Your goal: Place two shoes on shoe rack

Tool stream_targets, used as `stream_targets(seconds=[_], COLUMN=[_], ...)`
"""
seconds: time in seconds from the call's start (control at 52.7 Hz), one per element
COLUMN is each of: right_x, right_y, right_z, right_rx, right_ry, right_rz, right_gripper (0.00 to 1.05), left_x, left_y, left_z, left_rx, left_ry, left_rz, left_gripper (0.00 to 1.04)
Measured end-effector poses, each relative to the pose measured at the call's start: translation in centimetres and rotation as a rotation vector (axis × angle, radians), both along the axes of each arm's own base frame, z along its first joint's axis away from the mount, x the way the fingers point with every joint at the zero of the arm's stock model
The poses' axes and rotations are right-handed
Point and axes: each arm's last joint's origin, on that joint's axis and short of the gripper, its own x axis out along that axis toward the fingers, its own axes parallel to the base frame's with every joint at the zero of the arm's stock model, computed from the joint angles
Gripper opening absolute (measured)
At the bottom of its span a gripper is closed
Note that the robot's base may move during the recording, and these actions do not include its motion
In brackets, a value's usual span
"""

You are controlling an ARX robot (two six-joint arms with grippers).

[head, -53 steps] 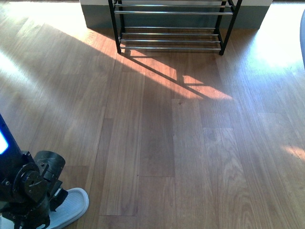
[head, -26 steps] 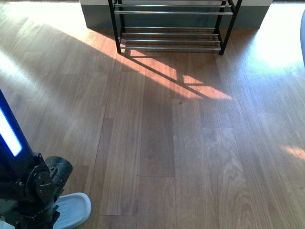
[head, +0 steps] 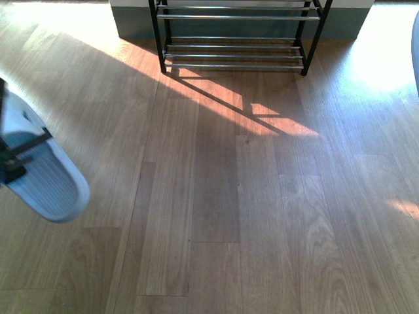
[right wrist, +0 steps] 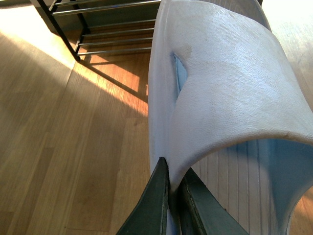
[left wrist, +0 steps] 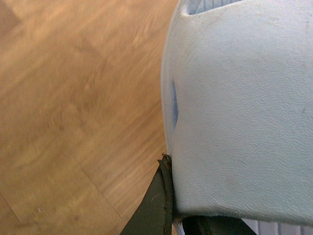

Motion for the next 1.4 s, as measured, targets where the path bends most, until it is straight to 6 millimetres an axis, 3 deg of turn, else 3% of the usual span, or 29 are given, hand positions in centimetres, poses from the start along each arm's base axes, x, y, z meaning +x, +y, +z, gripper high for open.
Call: stream_targets(seconds=[0.095, 0.209, 0.228, 0.398, 0.569, 1.404], right_x=[0.0, 0.0, 0.0, 0.0, 0.0, 0.0], right_y=[0.0, 0.0, 0.0, 0.0, 0.0, 0.0], right_z=[0.0, 0.0, 0.0, 0.0, 0.0, 0.0], right_rx=[0.000, 0.000, 0.000, 0.000, 0.000, -0.001], right_ry=[0.000, 0.000, 0.000, 0.000, 0.000, 0.000], right_rz=[0.000, 0.000, 0.000, 0.000, -0.001, -0.004], right_gripper=[0.02, 0.02, 0.02, 0.02, 0.02, 0.02], left_x=[-3.0, -6.6, -8.1, -13.8, -19.2, -19.6], left_y=[0.2, 0.2, 0.3, 0.4, 0.7, 0.8], left_z=[5.3, 8.6, 9.5, 12.2, 16.3, 16.7], left_rx=[0.110, 0.222, 0.242, 0.348, 0.431, 0.449], left_ry=[-0.067, -0.072, -0.062, -0.019, -0.120, -0.152], left_rz=[-0.119, -0.215, -0.257, -0.377, -0.422, -0.429], left_gripper=[0.02, 0.02, 0.02, 0.02, 0.02, 0.02])
